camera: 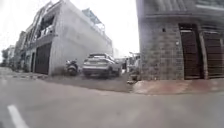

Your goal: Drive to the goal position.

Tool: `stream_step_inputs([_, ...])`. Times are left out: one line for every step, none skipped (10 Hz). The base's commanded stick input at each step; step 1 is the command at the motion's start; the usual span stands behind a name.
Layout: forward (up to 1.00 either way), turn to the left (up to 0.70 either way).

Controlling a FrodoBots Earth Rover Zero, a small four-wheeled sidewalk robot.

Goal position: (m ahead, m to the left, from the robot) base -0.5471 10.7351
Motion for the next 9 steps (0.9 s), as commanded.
stream_step_inputs([0.5,0.5])
stream_step_inputs([0.5,0.5])
stream_step_inputs([0.5,0.5])
stream_step_inputs([0.5,0.5])
stream_step_inputs([0.5,0.5])
stream_step_inputs([0.5,0.5])
stream_step_inputs([0.5,0.5])
stream_step_inputs([0.5,0.5])
stream_step_inputs([0.5,0.5])
